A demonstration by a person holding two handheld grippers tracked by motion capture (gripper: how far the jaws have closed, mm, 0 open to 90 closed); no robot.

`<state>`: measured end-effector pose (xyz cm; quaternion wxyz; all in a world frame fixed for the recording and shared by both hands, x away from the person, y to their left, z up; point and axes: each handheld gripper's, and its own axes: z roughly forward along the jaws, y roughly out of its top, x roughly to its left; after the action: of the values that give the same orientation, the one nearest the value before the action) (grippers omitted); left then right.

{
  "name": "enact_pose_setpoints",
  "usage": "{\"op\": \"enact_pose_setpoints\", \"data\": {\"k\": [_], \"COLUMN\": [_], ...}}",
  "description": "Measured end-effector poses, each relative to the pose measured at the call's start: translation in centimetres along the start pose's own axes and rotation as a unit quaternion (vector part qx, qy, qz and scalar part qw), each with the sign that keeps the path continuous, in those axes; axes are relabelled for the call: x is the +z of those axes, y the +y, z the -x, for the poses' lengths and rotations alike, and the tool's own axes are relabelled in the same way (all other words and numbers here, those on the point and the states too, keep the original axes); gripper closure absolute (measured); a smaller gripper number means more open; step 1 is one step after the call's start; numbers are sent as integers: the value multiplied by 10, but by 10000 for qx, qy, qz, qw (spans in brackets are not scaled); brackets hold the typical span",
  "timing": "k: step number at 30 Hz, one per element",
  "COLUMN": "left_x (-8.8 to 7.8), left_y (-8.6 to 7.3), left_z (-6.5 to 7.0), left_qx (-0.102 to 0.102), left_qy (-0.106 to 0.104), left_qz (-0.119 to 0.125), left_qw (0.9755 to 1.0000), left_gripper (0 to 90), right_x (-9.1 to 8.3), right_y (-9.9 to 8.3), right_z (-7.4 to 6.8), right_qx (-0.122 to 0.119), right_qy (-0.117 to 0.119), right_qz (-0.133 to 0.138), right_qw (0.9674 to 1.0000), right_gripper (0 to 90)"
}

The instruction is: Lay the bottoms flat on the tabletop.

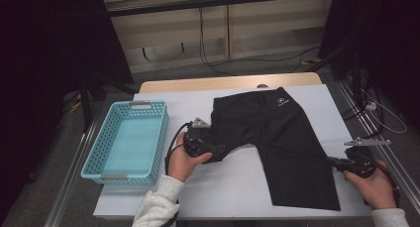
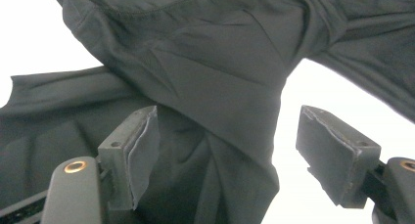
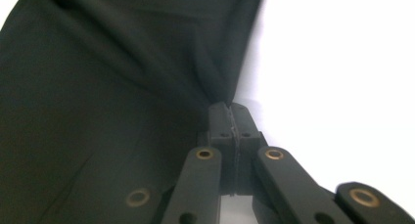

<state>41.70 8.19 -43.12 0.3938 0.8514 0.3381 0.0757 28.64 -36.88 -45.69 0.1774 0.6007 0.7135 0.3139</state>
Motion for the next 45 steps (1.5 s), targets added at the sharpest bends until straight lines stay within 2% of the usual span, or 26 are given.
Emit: {"op": "enact_pose_setpoints", "data": {"k": [1, 3, 5, 6, 8, 10, 16, 19, 20, 21, 23, 26, 29, 31, 33, 35, 37, 39, 40, 41, 42, 43, 45], "left_x": [0, 0, 0, 0, 0, 0, 1, 1, 0, 1, 0, 1, 0, 0, -1, 0, 1, 1, 1, 1, 1, 1, 1], "left_y": [0, 0, 0, 0, 0, 0, -1, -2, -2, -2, -2, -3, -2, -2, -2, -2, -3, -3, -3, -3, -3, -3, -3], "left_z": [0, -1, 0, 0, 0, 0, 0, 0, -1, 0, -2, -2, -1, -1, 0, 0, 0, 0, 1, 2, 2, 2, 4], "left_qx": [-7, -12, -18, -23, -14, -10, -15, -14, -12, -52, -28, -26, -46, -13, -5, 15, 2, 16, 22, 21, 20, 41, 32], "left_qy": [0, -8, -12, -17, -27, -38, -17, -21, -34, 45, -31, -5, -12, 0, 2, -13, 0, -5, 10, -32, -74, -73, -115], "left_qz": [-1, -1, 3, 7, 2, 4, 3, -20, -31, 11, -14, -8, -14, 9, 14, -20, -10, -25, -16, -15, -3, 9, 24], "left_qw": [10000, 10000, 10000, 10000, 10000, 10000, 10000, 10000, 10000, 10000, 10000, 10000, 10000, 10000, 10000, 10000, 10000, 10000, 10000, 10000, 10000, 10000, 9999], "left_gripper": [246, 246, 246, 246, 245, 246, 246, 246, 246, 246, 246, 246, 248, 250, 250, 251, 254, 257, 258, 259, 270, 278, 289], "right_x": [-1, -1, 2, 4, 7, 10, 21, 28, 30, 30, 29, 30, 37, 42, 46, 49, 53, 58, 61, 63, 63, 61, 59], "right_y": [0, 2, 5, 7, 11, 16, 28, 34, 35, 36, 37, 37, 37, 36, 36, 36, 36, 35, 34, 32, 32, 32, 31], "right_z": [2, -2, -10, -15, -24, -33, -64, -76, -78, -79, -78, -82, -97, -111, -126, -138, -149, -155, -157, -157, -157, -156, -153], "right_qx": [17, -22, -193, -248, -426, -513, -889, -1044, -1061, -1095, -1027, -998, -1148, -1242, -1388, -1427, -1608, -1676, -1762, -1825, -1828, -1916, -1898], "right_qy": [-66, -34, -10, -27, -98, -122, 106, 69, 40, 30, 116, 210, 510, 753, 872, 994, 1012, 988, 902, 861, 866, 837, 898], "right_qz": [28, 100, 58, 68, 75, 178, 236, 222, 198, 214, 308, 347, 366, 277, 250, 265, 221, 159, 80, 170, 157, 122, 80], "right_qw": [10000, 9999, 9998, 9997, 9990, 9984, 9957, 9943, 9942, 9937, 9942, 9942, 9914, 9890, 9862, 9844, 9815, 9808, 9802, 9793, 9792, 9778, 9777], "right_gripper": [888, 785, 746, 699, 666, 610, 573, 544, 543, 543, 538, 529, 533, 565, 608, 628, 626, 657, 676, 706, 768, 850, 886]}}
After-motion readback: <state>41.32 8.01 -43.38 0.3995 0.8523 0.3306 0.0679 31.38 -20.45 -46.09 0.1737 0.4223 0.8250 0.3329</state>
